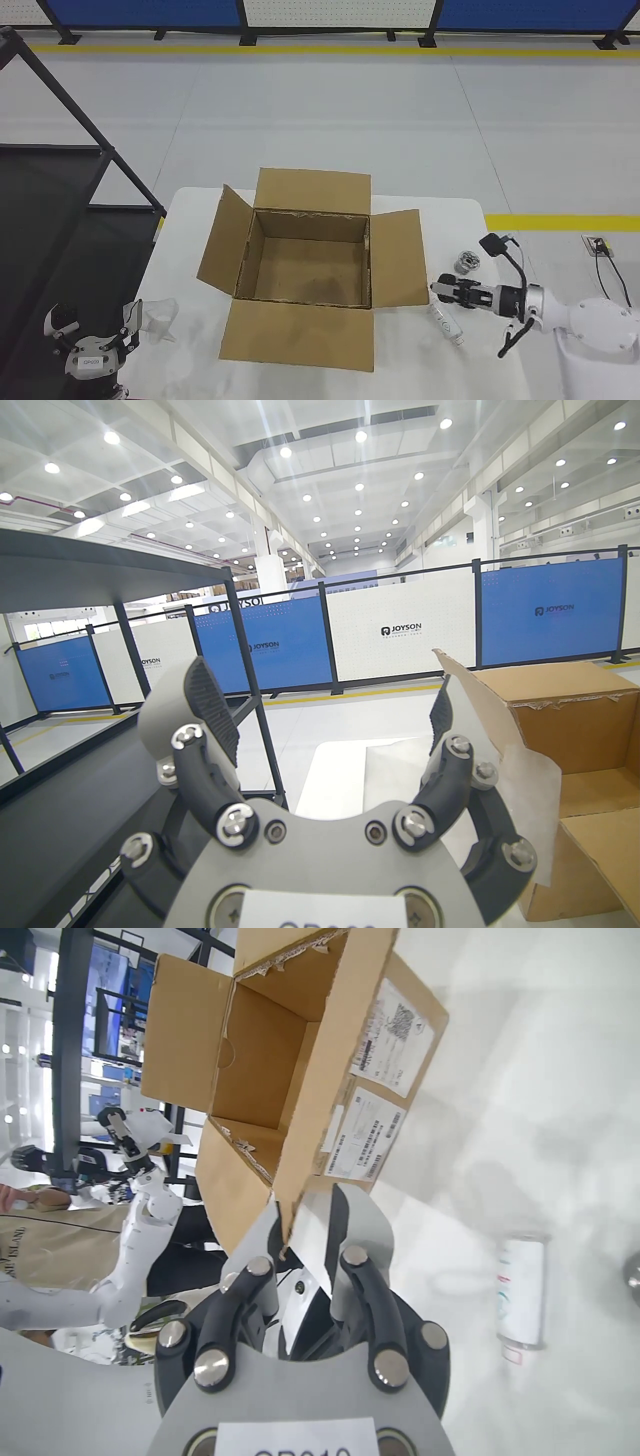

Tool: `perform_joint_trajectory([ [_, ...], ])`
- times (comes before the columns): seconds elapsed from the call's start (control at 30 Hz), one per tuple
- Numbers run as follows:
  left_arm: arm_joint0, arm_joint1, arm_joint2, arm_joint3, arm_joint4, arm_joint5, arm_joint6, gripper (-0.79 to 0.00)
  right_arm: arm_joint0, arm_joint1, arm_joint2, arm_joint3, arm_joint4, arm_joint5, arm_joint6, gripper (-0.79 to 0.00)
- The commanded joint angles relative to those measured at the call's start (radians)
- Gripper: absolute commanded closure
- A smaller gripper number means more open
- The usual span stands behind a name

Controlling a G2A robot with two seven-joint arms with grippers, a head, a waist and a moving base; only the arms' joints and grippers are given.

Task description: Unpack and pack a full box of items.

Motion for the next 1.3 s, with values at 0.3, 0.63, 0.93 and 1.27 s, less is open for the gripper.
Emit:
perform_joint_trajectory([
  [0.3, 0.0, 0.0, 0.0, 0.0, 0.0, 0.0, 0.0, -0.785, -0.232, 0.046, 0.026, -0.143, -0.313, -0.164, -0.093, -0.785],
  [0.63, 0.0, 0.0, 0.0, 0.0, 0.0, 0.0, 0.0, -0.785, -0.217, 0.05, -0.139, -0.098, -0.619, -0.091, -0.261, -0.785],
  [0.93, 0.0, 0.0, 0.0, 0.0, 0.0, 0.0, 0.0, -0.785, -0.085, 0.053, -0.248, 0.065, -0.716, -0.038, -0.27, -0.785],
  [1.27, 0.0, 0.0, 0.0, 0.0, 0.0, 0.0, 0.0, -0.785, -0.029, 0.059, -0.303, 0.134, -0.756, -0.014, -0.25, -0.493],
])
